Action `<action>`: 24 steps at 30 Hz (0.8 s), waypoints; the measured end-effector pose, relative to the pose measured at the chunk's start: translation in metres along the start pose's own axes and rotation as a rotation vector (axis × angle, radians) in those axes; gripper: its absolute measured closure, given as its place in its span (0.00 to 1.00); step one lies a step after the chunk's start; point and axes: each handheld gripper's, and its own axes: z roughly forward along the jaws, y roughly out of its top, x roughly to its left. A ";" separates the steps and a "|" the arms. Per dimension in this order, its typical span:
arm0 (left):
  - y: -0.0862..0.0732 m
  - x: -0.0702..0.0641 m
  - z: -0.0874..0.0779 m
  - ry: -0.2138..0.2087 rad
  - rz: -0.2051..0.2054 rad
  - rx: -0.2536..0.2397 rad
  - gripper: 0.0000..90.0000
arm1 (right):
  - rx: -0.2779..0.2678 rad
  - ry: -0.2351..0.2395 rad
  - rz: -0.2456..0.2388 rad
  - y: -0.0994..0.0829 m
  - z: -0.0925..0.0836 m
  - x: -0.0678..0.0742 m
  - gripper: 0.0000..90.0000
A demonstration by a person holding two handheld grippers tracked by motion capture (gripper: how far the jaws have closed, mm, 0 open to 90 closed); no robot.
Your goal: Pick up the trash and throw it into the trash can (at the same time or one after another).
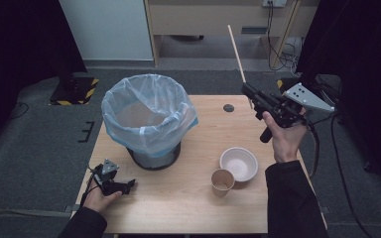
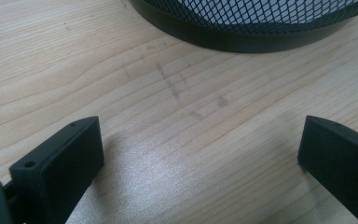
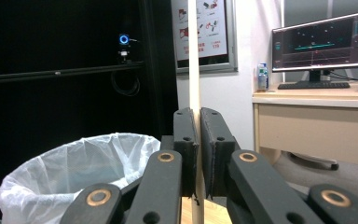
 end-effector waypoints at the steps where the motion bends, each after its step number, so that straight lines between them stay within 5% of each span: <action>1: 0.000 0.000 0.000 0.000 0.000 0.000 0.00 | -0.003 0.005 0.003 0.001 0.002 0.001 0.96; 24: 0.000 0.000 0.000 -0.002 0.003 0.001 0.00 | 0.017 0.083 -0.029 0.014 0.051 0.030 0.96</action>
